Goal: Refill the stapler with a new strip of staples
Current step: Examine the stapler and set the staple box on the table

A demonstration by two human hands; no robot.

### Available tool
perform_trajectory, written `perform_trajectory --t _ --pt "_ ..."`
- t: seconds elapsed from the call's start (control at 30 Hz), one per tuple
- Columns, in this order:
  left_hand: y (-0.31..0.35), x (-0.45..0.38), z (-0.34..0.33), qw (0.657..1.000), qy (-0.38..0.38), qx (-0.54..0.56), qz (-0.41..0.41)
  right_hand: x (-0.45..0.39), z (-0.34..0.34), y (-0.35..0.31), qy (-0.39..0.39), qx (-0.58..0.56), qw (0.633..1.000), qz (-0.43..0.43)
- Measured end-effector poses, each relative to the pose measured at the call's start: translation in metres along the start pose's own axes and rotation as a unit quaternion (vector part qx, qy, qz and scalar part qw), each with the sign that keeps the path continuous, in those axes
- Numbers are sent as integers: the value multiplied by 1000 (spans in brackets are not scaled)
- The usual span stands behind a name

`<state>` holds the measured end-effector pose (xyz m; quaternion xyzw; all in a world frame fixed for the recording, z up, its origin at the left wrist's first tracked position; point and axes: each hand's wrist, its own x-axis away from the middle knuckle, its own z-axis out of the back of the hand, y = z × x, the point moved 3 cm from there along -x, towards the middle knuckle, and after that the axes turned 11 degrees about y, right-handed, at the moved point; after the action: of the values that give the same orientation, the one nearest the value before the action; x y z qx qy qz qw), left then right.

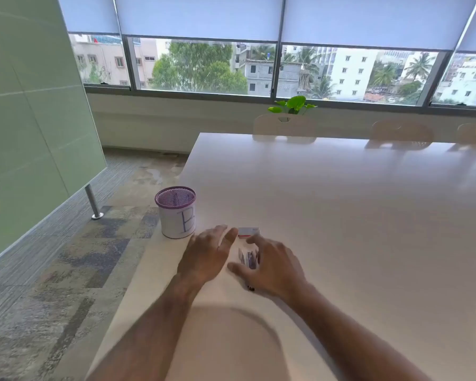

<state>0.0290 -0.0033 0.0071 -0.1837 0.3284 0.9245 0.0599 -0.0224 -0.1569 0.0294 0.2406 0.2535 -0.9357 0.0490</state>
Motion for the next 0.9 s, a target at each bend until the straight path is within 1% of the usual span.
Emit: perform_trajectory --t 0.07,0.13,0.3,0.37,0.43,0.5,0.53,0.57,0.63,0.67,0.7,0.8,0.9 --pt "-3 -4 1 997 14 56 47 -3 -4 -3 -36 42 998 17" --pt "-2 -7 1 988 23 121 89 -7 -9 1 -63 54 997 4" --pt "7 -19 -6 937 103 295 153 -18 -10 13 -89 11 996 -29" --pt "12 -22 -11 915 125 342 171 -21 -9 18 -87 -16 995 -40" --pt "16 -23 -15 901 136 373 178 -24 -8 24 -90 -52 993 -59" --pt "21 -22 -17 887 141 403 178 -26 -6 27 -107 -101 984 -95" --pt "23 -22 -17 880 142 417 178 -26 -6 30 -120 -160 970 -139" --pt "25 -21 -17 873 142 431 177 -26 -6 33 -130 -249 941 -188" --pt "28 -19 -18 860 130 459 180 -26 -4 38 -148 -431 853 -255" --pt "31 -18 -19 853 118 475 184 -27 0 39 -154 -484 821 -261" --pt "35 -17 -20 846 104 489 188 -29 3 40 -160 -510 804 -260" --pt "46 -14 -23 826 66 522 202 -34 7 44 -157 -542 784 -260" --pt "48 -12 -25 811 58 537 225 -35 4 46 -159 -570 757 -277"
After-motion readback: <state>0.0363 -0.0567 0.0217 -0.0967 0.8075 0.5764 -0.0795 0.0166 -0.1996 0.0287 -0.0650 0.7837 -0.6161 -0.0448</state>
